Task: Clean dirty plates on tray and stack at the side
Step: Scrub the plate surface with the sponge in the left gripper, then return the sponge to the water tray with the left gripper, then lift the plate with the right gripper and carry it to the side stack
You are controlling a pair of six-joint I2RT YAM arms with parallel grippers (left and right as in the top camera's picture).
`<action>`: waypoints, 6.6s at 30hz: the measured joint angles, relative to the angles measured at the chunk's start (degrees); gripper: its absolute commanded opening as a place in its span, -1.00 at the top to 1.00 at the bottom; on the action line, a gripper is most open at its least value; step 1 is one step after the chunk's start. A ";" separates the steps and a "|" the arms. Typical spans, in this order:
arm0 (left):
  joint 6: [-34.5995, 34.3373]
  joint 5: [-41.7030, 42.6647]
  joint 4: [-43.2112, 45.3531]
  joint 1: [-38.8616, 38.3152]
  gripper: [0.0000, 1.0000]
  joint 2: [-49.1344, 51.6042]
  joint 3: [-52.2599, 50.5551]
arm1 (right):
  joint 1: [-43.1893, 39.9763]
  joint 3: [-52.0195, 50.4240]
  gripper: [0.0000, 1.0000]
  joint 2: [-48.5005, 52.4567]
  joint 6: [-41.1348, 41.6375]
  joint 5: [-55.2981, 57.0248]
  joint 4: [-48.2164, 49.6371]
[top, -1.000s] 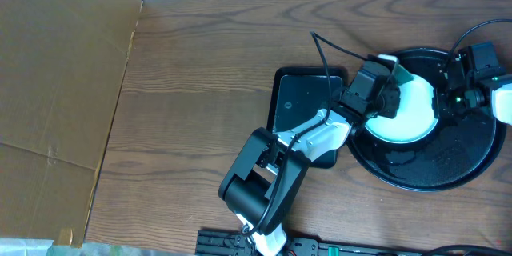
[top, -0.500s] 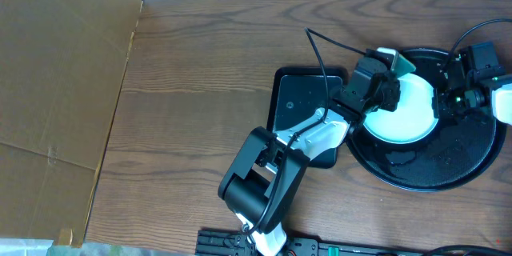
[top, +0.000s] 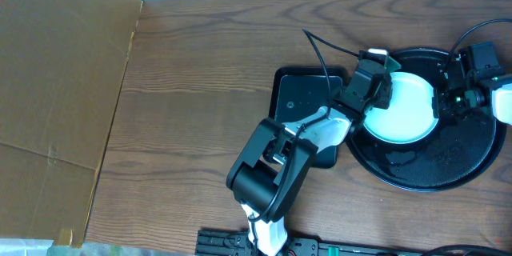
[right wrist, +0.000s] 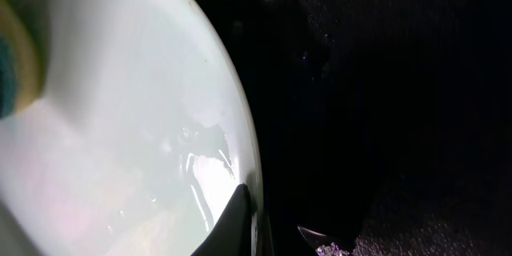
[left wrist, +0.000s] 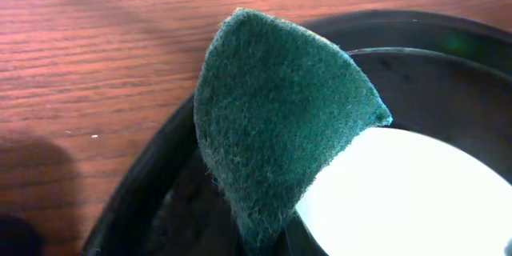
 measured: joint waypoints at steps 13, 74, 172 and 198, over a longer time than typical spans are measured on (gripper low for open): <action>9.09 0.11 -5.77 -0.26 0.86 -0.94 0.00 | 0.00 0.02 0.95 0.00 0.00 0.02 0.24; -2.36 0.59 2.86 -2.67 0.85 -3.41 -1.55 | 0.00 0.02 0.97 0.00 0.00 0.00 0.46; -13.90 -20.79 -48.65 10.19 0.86 -33.20 -1.92 | 11.37 -1.36 0.98 -24.96 -14.67 34.21 -0.76; -17.20 -17.88 -44.74 10.84 0.27 -16.68 -1.92 | 32.13 -1.36 0.98 -28.33 -57.57 76.35 16.20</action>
